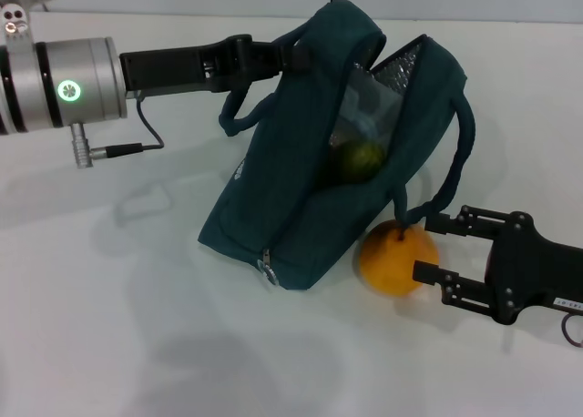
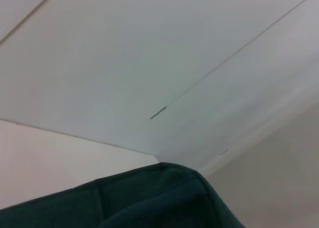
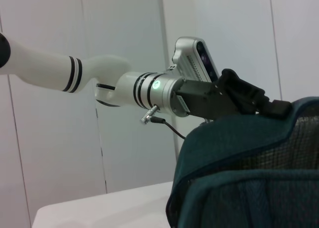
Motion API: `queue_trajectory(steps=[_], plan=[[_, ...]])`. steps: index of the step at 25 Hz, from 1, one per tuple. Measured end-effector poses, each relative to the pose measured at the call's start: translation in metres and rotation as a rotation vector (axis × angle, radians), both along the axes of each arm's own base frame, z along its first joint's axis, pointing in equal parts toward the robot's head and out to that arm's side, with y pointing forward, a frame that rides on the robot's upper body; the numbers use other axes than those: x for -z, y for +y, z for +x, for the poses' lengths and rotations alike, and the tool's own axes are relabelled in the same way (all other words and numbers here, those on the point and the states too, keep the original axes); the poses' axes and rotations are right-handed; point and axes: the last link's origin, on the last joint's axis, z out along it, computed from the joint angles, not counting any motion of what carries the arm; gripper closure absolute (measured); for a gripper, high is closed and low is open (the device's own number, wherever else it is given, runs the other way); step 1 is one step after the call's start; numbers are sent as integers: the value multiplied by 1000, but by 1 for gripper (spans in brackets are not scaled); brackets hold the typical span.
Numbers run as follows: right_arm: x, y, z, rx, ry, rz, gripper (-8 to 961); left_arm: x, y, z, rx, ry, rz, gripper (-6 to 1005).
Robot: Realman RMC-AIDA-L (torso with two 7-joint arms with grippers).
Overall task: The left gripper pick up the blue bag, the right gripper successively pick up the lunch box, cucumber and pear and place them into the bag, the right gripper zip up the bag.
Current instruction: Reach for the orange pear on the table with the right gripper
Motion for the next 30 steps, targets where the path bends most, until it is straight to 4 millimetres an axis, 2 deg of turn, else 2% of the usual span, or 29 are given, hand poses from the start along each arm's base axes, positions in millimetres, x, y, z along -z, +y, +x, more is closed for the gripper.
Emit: queue_trajectory(steps=[23,28,30], plan=[[19,22,-12,4,-83,-38,392,1,-2,0,12,-2,-1,939],[19,23,-12,2,-84,-39,593,1,-2,0,13,-3,-1,939],[19,24,-13,1,-84,-38,624,1,-2,0,14,-3,-1,939]])
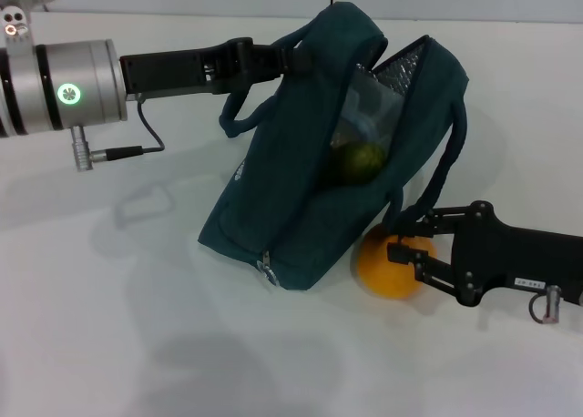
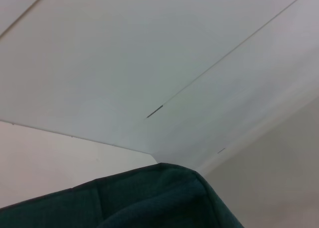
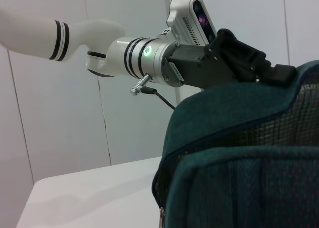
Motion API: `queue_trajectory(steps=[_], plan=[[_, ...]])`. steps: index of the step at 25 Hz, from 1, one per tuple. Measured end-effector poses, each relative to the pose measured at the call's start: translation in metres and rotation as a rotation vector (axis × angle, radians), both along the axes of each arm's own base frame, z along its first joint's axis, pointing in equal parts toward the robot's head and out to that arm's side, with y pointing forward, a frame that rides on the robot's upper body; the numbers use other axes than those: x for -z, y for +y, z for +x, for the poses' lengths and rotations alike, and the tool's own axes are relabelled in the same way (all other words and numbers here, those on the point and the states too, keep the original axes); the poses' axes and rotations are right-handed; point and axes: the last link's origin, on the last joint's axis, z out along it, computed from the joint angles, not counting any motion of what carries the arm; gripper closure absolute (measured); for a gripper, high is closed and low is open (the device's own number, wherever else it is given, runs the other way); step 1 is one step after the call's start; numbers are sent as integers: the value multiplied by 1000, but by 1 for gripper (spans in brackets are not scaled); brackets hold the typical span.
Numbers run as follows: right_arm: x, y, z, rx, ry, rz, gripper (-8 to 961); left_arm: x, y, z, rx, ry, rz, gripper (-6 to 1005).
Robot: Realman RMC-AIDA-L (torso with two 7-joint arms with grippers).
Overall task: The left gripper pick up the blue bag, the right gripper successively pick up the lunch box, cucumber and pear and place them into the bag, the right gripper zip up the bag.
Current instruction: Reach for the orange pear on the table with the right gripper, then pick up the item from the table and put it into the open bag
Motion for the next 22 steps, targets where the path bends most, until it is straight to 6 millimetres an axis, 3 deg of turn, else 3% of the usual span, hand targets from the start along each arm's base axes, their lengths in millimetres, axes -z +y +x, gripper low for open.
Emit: queue_trajectory(steps=[4,9,22], plan=[[0,2,-1,4,1,7,685,-1,0,1,2,-7,5,939],[0,4,0,6,-8,21,841,-2,1,1,3,-8,7,939],[-14,0,5,44,70,70,916,-4,1,0,8,-8,20,939]])
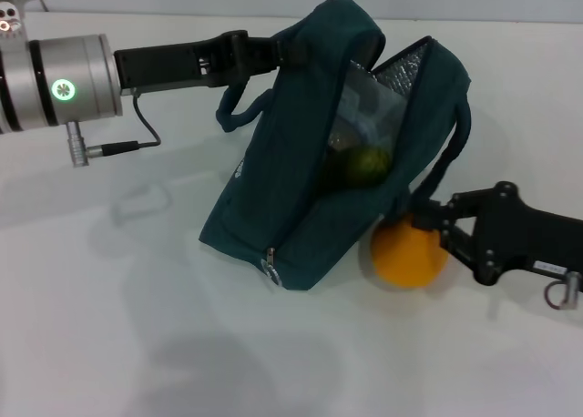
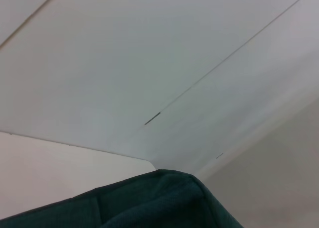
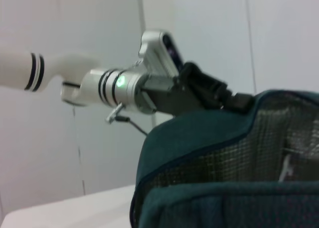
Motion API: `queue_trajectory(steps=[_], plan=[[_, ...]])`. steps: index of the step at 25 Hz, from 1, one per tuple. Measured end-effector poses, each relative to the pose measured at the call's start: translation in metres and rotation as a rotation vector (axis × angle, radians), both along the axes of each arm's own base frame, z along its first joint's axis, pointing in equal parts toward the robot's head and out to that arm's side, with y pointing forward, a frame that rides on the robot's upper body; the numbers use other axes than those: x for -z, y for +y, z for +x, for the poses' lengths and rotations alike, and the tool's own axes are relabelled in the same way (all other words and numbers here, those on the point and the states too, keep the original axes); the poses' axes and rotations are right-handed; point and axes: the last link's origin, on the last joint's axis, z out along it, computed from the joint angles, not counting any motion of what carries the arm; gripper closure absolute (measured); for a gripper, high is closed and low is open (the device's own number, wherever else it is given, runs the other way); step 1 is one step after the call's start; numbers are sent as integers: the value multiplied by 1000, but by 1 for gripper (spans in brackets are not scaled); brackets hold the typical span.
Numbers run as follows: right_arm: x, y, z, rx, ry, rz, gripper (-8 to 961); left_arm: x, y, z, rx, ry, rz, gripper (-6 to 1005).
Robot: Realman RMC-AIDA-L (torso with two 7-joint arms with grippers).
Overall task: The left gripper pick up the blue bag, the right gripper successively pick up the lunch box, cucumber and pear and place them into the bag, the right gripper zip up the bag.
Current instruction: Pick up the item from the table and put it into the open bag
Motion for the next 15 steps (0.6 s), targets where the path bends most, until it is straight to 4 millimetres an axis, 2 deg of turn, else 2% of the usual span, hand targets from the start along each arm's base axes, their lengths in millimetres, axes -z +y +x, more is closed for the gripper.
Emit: queue_trajectory(steps=[8,14,15], plan=[[-22,-16,12,21,84,52,909,-1,-1,-4,-8,3,4,939],[-39,-23,5,-34,177,55,903,-1,-2,-5,-10,4,5,939],[-48,-22,-2,-65,223,63,903,-1,-2,-5,-11,4,5,939]])
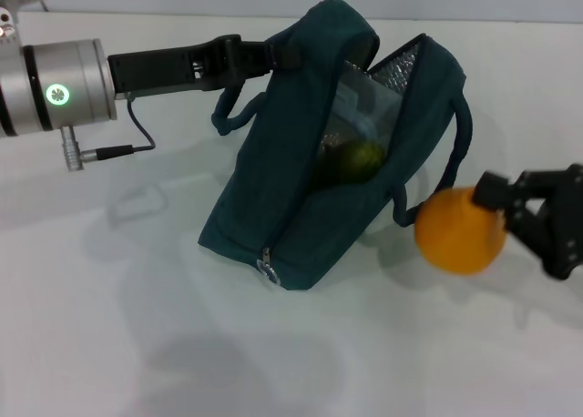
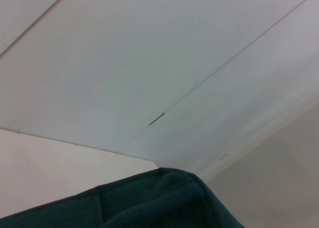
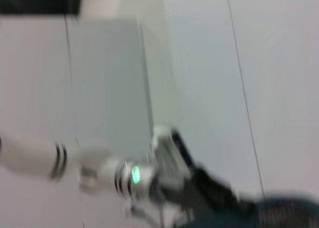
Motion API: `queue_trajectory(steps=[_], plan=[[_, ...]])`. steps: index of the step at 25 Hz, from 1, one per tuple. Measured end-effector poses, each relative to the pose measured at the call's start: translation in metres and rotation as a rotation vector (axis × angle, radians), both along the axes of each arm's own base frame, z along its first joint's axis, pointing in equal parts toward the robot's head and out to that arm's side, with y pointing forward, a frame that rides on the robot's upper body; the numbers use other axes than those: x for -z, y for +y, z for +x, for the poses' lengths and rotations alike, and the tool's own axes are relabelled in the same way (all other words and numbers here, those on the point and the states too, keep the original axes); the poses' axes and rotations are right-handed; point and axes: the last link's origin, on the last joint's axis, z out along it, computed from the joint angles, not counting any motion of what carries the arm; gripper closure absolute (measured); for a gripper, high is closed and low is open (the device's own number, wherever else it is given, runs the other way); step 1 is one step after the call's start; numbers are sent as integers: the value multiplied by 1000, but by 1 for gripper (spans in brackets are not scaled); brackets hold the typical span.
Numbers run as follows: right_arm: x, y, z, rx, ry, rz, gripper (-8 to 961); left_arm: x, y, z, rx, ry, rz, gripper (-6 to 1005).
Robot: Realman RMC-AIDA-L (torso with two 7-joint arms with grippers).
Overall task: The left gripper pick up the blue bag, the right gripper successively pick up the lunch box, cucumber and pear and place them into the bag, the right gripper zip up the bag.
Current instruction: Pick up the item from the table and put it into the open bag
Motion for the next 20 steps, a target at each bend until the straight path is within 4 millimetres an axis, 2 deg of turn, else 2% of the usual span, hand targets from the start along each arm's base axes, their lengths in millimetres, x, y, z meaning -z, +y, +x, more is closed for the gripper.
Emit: queue_trajectory(steps=[3,10,12,20], plan=[[-10,3,-7,-31,47,22,900,1,0,0,0,-2,-2,938],[-31,20,-41,-170,139,82,893,3,0,6,11,-7,-19,938],[-33,29,-54,-207,155,91,892,3,0,7,11,-9,-22,938],[-26,53,-81,-253,117,86,884,4,2,13,8,-23,-42,938]])
